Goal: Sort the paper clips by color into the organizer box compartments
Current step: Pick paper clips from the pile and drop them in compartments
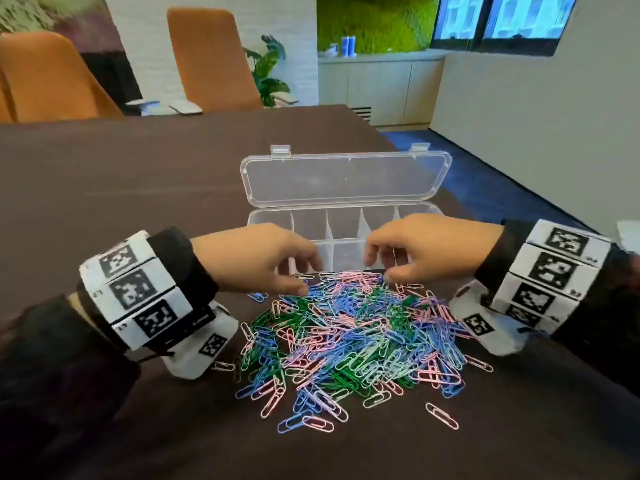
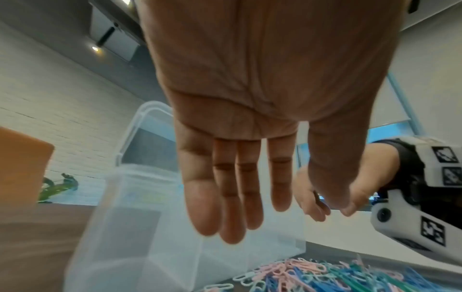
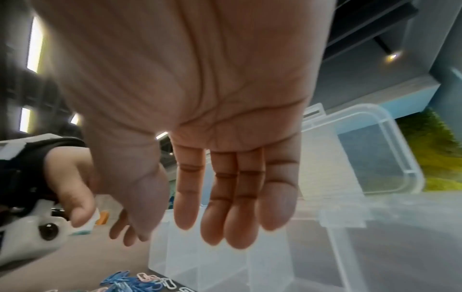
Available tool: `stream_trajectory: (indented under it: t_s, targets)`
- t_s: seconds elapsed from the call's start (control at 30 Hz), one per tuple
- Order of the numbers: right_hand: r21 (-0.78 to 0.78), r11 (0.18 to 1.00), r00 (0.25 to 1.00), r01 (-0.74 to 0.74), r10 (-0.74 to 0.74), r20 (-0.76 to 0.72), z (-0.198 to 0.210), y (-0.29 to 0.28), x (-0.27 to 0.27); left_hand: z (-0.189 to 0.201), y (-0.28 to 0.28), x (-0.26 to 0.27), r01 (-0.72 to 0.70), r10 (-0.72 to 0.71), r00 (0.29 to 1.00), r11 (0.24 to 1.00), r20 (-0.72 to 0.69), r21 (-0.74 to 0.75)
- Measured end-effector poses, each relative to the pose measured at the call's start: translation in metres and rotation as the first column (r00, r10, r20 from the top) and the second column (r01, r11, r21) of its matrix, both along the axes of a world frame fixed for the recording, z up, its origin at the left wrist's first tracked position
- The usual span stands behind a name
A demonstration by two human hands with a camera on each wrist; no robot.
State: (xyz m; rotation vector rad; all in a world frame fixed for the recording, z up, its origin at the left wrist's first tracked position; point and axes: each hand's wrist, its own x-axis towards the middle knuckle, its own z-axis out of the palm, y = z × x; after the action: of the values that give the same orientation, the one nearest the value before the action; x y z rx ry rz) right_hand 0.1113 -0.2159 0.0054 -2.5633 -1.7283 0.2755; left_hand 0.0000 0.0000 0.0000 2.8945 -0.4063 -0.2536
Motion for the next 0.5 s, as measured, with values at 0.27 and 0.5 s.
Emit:
stream_trajectory:
  t_s: [0.27,0.5]
  targets:
    - [-0.156,0.987,0.999,-0.036,0.036,-0.006,-0.010,-0.004,-0.007,-0.019,-0.037,0.024,-0.014,0.012,1.000,0.981,0.010,0.192]
    - [-0.181,0.983,1.000,0.014,-0.014,0.000,-0.007,0.002,-0.008,-0.028,-0.057,0.028,-0.081,0.088,0.996,0.950,-0.012,0.301]
